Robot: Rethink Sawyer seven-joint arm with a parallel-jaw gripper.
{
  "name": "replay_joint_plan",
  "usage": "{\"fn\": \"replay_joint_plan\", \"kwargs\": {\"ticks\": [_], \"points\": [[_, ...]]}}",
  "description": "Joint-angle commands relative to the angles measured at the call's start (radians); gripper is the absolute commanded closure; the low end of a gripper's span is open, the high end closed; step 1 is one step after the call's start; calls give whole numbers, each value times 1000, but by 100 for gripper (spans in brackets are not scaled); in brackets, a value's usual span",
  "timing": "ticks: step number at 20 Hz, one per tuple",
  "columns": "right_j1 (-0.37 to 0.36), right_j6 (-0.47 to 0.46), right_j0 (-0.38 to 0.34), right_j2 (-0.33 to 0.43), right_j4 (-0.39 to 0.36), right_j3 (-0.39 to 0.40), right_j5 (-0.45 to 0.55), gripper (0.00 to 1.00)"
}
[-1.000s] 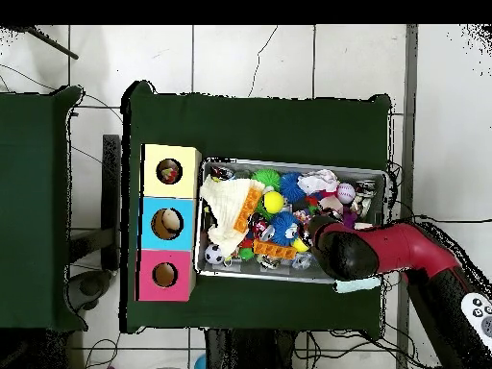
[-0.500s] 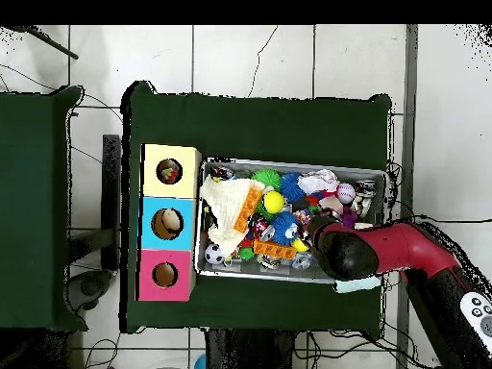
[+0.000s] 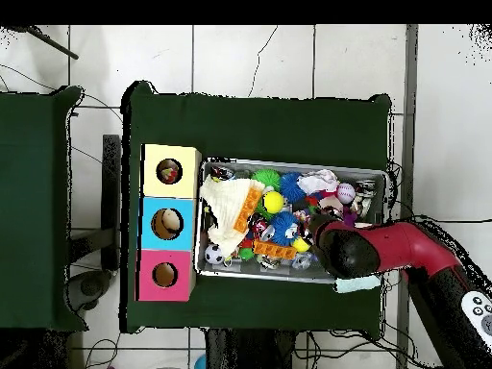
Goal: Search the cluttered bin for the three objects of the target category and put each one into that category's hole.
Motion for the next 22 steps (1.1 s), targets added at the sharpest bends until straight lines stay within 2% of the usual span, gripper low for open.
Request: {"fn": "replay_joint_plan", "kwargs": {"ticks": [1, 6, 17, 22], "points": [[50, -212, -15, 7, -32, -88, 65, 0], [55, -224, -19, 9, -35, -94, 66, 0], [29, -89, 10, -40, -111, -13, -57, 0], [34, -103, 4, -35, -100, -13, -52, 0]]}}
